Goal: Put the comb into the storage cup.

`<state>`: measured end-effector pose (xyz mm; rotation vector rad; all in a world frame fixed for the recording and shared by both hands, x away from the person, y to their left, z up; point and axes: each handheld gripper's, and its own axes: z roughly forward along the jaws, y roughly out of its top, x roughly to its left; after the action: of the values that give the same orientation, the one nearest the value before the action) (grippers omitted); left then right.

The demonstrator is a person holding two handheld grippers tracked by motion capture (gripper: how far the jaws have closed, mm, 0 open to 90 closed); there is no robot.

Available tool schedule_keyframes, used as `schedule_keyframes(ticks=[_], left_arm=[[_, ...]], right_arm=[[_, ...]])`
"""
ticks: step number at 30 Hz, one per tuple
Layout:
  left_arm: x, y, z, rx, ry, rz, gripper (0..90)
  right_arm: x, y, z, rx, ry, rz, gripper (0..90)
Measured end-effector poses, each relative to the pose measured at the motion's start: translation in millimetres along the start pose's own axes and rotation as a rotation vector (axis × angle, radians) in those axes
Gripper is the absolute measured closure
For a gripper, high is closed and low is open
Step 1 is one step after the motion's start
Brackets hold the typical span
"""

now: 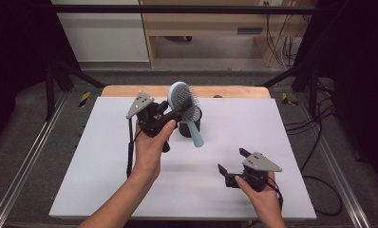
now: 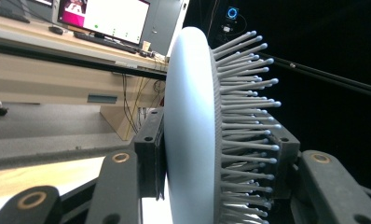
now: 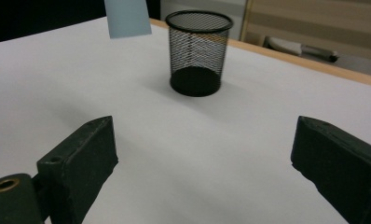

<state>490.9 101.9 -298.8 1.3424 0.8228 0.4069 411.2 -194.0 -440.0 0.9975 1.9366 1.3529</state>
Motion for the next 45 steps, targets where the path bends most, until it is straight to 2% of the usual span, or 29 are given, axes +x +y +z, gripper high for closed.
schedule_keyframes(ticks=[2, 5, 7, 19, 30, 38, 45], left_arm=[[-1.7, 2.2, 7.4, 0.004, 0.005, 0.004, 51.1], [-2.4, 5.9, 18.3, 0.004, 0.015, 0.010, 51.1], [-1.2, 8.8, 24.8, 0.005, 0.024, 0.013, 51.1], [8.7, 22.9, 56.0, -0.001, 0.064, 0.042, 51.0], [18.3, 24.8, 59.8, -0.014, 0.098, 0.049, 51.0], [26.7, 37.2, 58.2, -0.062, 0.125, 0.028, 51.0], [35.6, 41.3, 59.6, -0.065, 0.152, 0.014, 50.9]], right_arm=[[-5.2, -5.5, -4.7, -0.030, -0.017, 0.009, 5.1], [-10.5, -8.8, -7.1, -0.044, -0.007, 0.030, 5.1], [-14.0, -9.7, -9.0, -0.062, -0.014, 0.026, 5.1], [-18.3, -12.8, -10.3, -0.081, -0.045, 0.044, 5.1], [-19.4, -14.3, -10.1, -0.072, -0.053, 0.042, 4.8], [-22.1, -15.4, -12.6, -0.074, -0.059, 0.048, 4.7], [-21.8, -16.1, -11.5, -0.068, -0.056, 0.040, 4.6]])
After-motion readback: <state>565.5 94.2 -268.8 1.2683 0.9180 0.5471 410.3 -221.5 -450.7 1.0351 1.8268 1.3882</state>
